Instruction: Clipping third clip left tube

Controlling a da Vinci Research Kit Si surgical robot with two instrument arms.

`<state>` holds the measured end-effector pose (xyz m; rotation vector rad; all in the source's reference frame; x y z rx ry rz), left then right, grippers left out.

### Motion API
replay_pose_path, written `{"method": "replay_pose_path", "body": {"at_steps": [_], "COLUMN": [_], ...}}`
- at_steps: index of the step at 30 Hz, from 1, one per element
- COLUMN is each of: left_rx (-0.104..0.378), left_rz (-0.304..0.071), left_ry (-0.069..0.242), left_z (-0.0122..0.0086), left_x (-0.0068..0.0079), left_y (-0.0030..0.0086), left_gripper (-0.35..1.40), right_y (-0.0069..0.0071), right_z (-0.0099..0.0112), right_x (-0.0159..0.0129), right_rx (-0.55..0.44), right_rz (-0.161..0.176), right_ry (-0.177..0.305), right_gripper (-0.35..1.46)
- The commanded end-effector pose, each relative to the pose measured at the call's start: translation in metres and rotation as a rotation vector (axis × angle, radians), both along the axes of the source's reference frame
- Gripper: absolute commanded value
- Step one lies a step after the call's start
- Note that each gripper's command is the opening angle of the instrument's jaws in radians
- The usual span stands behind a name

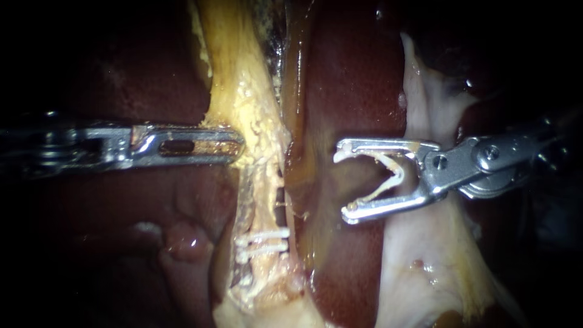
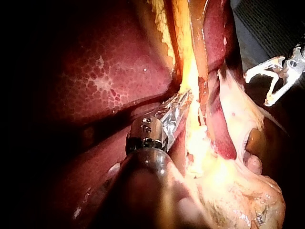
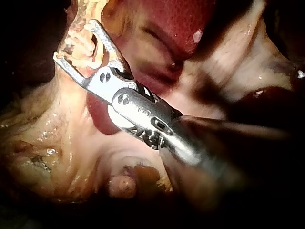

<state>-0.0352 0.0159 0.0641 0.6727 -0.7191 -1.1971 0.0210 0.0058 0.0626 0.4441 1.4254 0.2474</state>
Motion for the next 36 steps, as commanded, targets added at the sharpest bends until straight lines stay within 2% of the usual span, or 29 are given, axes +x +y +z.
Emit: {"method": "replay_pose_path", "body": {"at_steps": [1, 6, 9, 13, 17, 19, 21, 24, 27, 31, 36], "left_rx": [-0.001, 0.000, 0.006, -0.002, -0.016, -0.016, -0.022, -0.031, -0.035, -0.035, -0.040], "left_rz": [0.000, 0.000, 0.005, -0.013, -0.054, -0.077, -0.087, -0.090, -0.091, -0.094, -0.091], "left_ry": [-0.001, -0.001, -0.004, 0.015, 0.008, 0.007, 0.003, 0.004, 0.004, 0.006, 0.007], "left_z": [0.0000, -0.0002, -0.0010, -0.0030, -0.0054, -0.0065, -0.0073, -0.0081, -0.0086, -0.0089, -0.0092], "left_x": [0.0000, 0.0001, 0.0009, 0.0034, 0.0062, 0.0072, 0.0078, 0.0083, 0.0083, 0.0083, 0.0083], "left_y": [0.0000, 0.0001, 0.0008, 0.0028, 0.0047, 0.0055, 0.0060, 0.0064, 0.0063, 0.0060, 0.0058], "left_gripper": [-0.35, -0.35, -0.35, -0.35, -0.35, -0.35, -0.35, -0.35, -0.35, -0.35, -0.35], "right_y": [0.0000, -0.0001, -0.0005, -0.0016, -0.0034, -0.0045, -0.0054, -0.0066, -0.0069, -0.0066, -0.0057], "right_z": [0.0000, 0.0000, 0.0003, 0.0017, 0.0043, 0.0059, 0.0074, 0.0095, 0.0111, 0.0128, 0.0144], "right_x": [0.0000, -0.0001, 0.0001, 0.0011, 0.0031, 0.0044, 0.0057, 0.0077, 0.0094, 0.0108, 0.0119], "right_rx": [0.000, -0.001, -0.004, 0.076, 0.189, 0.286, 0.336, 0.386, 0.419, 0.443, 0.453], "right_rz": [0.000, -0.001, 0.000, -0.018, -0.047, -0.057, -0.066, -0.085, -0.093, -0.106, -0.096], "right_ry": [0.000, 0.001, -0.001, -0.011, -0.030, -0.040, -0.047, -0.067, -0.071, -0.072, -0.077], "right_gripper": [0.60, 0.60, 0.60, 0.60, 0.60, 0.60, 0.60, 0.60, 0.60, 0.60, 0.60]}}
